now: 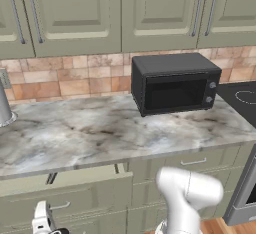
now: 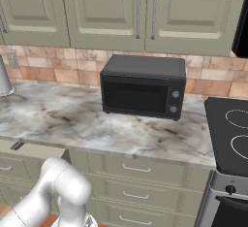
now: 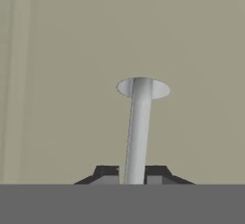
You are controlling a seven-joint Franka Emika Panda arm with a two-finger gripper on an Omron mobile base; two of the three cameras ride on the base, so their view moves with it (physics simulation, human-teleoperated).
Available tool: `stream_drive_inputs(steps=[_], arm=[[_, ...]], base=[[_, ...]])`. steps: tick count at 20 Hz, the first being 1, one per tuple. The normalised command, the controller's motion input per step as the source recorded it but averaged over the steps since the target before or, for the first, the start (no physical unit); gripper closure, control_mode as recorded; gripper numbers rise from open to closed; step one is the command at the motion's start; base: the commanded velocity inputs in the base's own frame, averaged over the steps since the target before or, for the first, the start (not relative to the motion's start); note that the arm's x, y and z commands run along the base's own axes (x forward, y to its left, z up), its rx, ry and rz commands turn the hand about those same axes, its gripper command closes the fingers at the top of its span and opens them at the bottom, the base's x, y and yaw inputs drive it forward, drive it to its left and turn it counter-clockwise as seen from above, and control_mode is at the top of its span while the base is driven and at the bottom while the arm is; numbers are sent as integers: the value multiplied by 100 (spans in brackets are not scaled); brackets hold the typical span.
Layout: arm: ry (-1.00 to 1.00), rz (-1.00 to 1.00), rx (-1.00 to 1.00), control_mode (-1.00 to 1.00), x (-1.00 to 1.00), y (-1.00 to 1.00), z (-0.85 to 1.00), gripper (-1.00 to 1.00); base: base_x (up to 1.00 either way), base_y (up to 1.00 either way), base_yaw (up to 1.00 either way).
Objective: Take the tongs from the drawer on the left and place them on the dining counter next to the tray containing the kebab skewer.
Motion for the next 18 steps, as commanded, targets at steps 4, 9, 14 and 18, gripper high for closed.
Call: stream_drive_inputs(steps=[4,9,14,18], arm=[[0,0,0,-100,-100,-12,-35,100],[0,-1,0,-100,-100,-18,-42,100],[1,-1,0,-100,-100,-18,-52,100],[1,-1,0,-100,-100,-20,-55,100]], base=[[0,0,0],[0,0,0],[0,0,0],[0,0,0]])
